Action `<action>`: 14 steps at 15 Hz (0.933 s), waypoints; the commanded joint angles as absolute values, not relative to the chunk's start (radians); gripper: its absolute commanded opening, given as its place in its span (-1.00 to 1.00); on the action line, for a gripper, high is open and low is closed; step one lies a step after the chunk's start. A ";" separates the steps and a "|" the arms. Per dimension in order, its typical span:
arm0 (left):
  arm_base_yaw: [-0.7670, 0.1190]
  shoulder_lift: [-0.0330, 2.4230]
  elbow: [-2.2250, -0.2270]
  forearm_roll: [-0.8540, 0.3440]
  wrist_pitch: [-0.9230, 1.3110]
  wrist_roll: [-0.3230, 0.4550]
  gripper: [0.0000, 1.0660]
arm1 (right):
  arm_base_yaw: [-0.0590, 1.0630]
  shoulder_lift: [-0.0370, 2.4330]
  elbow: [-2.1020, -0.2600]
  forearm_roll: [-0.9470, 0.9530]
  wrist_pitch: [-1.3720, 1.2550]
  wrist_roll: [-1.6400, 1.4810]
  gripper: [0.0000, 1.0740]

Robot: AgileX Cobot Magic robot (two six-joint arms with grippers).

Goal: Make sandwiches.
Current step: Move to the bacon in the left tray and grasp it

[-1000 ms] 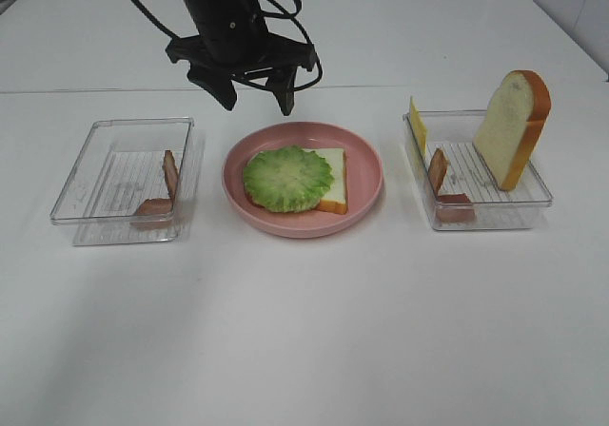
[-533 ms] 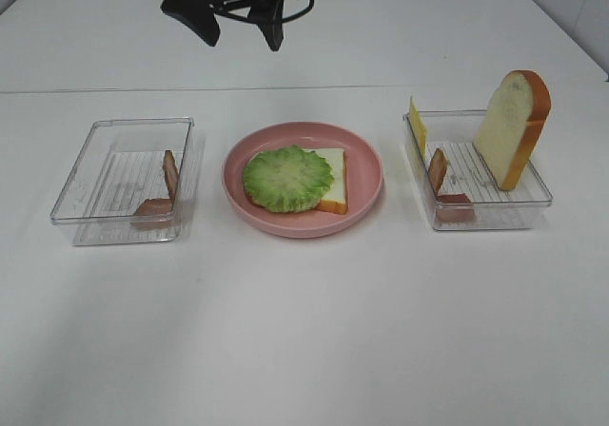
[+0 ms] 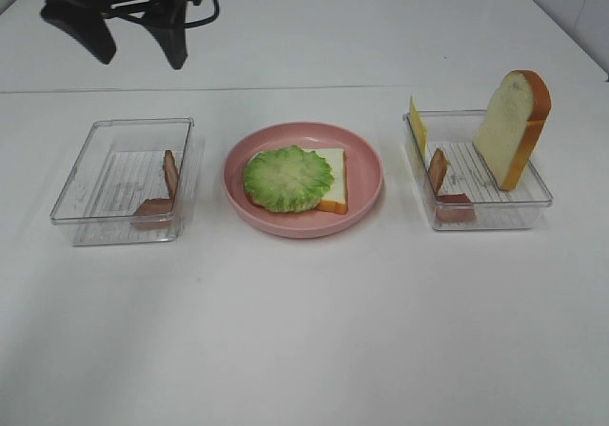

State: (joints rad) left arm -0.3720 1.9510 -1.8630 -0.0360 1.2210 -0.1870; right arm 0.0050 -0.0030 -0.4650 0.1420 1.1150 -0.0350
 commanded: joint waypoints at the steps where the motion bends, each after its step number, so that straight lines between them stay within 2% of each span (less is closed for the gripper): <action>1: -0.329 1.869 -1.788 -0.045 1.317 -0.188 0.31 | -0.002 -0.028 -0.461 0.140 1.117 -0.026 0.83; 3: -0.290 1.818 -1.726 -0.101 1.317 -0.188 0.31 | -0.002 -0.028 -0.461 0.140 1.117 -0.026 0.83; 6: -0.288 1.777 -1.631 -0.157 1.297 -0.188 0.31 | -0.002 -0.028 -0.461 0.140 1.117 -0.026 0.83; 8: -0.291 1.735 -1.514 -0.267 1.203 -0.189 0.31 | -0.002 -0.028 -0.461 0.140 1.117 -0.026 0.83; 10: -0.297 1.733 -1.456 -0.308 1.137 -0.192 0.31 | -0.002 -0.028 -0.461 0.140 1.117 -0.026 0.83; 12: -0.305 1.740 -1.439 -0.273 1.115 -0.200 0.31 | -0.002 -0.028 -0.461 0.140 1.117 -0.026 0.83; 14: -0.313 1.752 -1.434 -0.079 1.123 -0.319 0.31 | -0.002 -0.028 -0.461 0.140 1.117 -0.026 0.83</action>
